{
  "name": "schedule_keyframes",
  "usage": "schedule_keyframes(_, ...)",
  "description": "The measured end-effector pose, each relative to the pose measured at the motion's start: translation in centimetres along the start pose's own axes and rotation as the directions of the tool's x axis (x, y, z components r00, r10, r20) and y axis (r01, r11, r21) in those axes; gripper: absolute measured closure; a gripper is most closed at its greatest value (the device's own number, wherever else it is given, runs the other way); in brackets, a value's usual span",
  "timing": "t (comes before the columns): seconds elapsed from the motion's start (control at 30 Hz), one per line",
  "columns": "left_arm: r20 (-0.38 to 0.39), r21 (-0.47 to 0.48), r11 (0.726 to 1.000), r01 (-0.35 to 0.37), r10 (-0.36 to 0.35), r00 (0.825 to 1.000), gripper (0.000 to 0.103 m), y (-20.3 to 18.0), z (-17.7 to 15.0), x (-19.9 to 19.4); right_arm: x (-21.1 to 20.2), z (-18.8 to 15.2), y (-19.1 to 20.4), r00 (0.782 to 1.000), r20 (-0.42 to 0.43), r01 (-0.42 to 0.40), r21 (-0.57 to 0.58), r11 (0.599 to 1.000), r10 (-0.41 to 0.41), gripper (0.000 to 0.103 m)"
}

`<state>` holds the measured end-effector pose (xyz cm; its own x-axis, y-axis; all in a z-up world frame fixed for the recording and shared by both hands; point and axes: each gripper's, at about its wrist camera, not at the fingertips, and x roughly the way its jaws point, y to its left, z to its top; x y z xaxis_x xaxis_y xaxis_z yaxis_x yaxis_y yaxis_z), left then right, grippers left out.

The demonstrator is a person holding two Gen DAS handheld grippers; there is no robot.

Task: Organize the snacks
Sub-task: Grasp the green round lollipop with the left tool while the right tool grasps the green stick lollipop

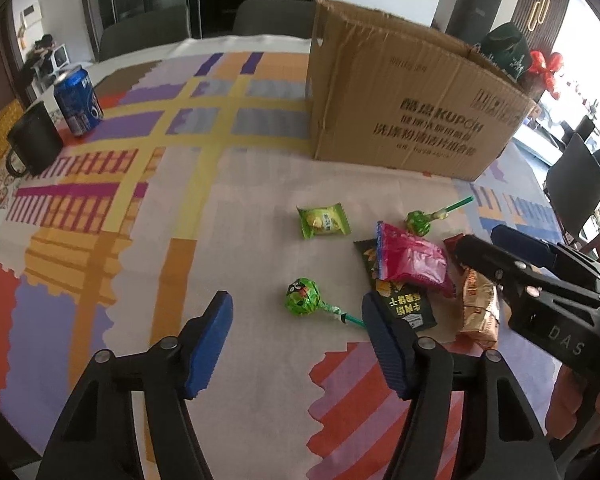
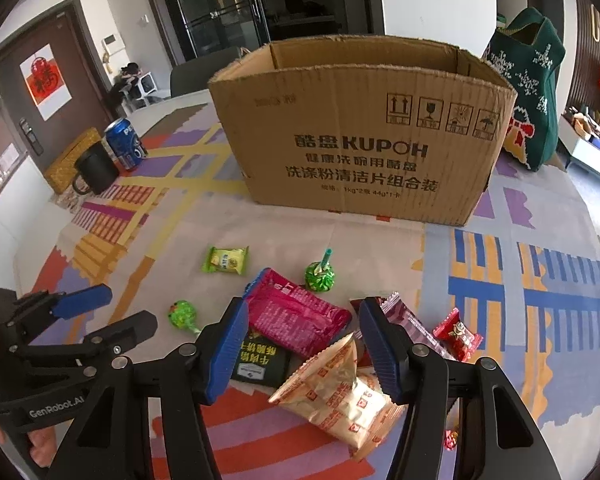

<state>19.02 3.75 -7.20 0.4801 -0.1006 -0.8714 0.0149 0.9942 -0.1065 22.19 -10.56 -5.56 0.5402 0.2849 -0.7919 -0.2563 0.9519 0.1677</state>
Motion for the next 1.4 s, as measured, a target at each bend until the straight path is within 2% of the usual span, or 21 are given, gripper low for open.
schedule_keyframes(0.17, -0.035, -0.013, 1.0, 0.009, -0.01, 0.999, 0.046, 0.2, 0.1, 1.7, 1.5, 0.4, -0.4, 1.0, -0.022, 0.002, 0.008, 1.0, -0.001, 0.053)
schedule_keyframes(0.3, -0.059, -0.024, 1.0, 0.017, -0.018, 0.998, 0.055, 0.4, 0.3, 2.7, 2.6, 0.9, -0.5, 0.999, -0.031, 0.01, 0.0, 1.0, -0.01, 0.054)
schedule_keyframes(0.43, -0.076, -0.027, 0.999, 0.02, -0.022, 0.997, 0.055, 0.3, 0.4, 3.6, 3.5, 1.3, -0.5, 0.999, -0.04, 0.012, -0.008, 1.0, -0.012, 0.056)
schedule_keyframes(0.8, -0.111, -0.036, 0.999, 0.039, -0.043, 0.993, 0.066, 0.3, 0.7, 5.3, 6.2, 1.9, -0.7, 0.997, -0.081, 0.01, 0.003, 1.0, -0.01, 0.064)
schedule_keyframes(1.0, -0.108, -0.031, 0.998, 0.061, -0.064, 0.992, 0.078, 0.1, 0.8, 5.5, 7.4, 2.0, -0.6, 0.995, -0.103, 0.011, -0.003, 1.0, -0.011, 0.067)
schedule_keyframes(1.17, -0.091, -0.027, 0.996, 0.08, -0.082, 0.992, 0.078, 0.1, 1.1, 5.2, 8.0, 2.3, -0.5, 0.994, -0.107, 0.022, -0.016, 1.0, -0.024, 0.072)
schedule_keyframes(1.4, -0.044, 0.011, 0.997, 0.072, -0.072, 0.996, 0.078, -0.6, 2.3, 4.4, 8.6, 2.3, -0.3, 0.993, -0.118, 0.024, -0.021, 0.999, -0.026, 0.076)
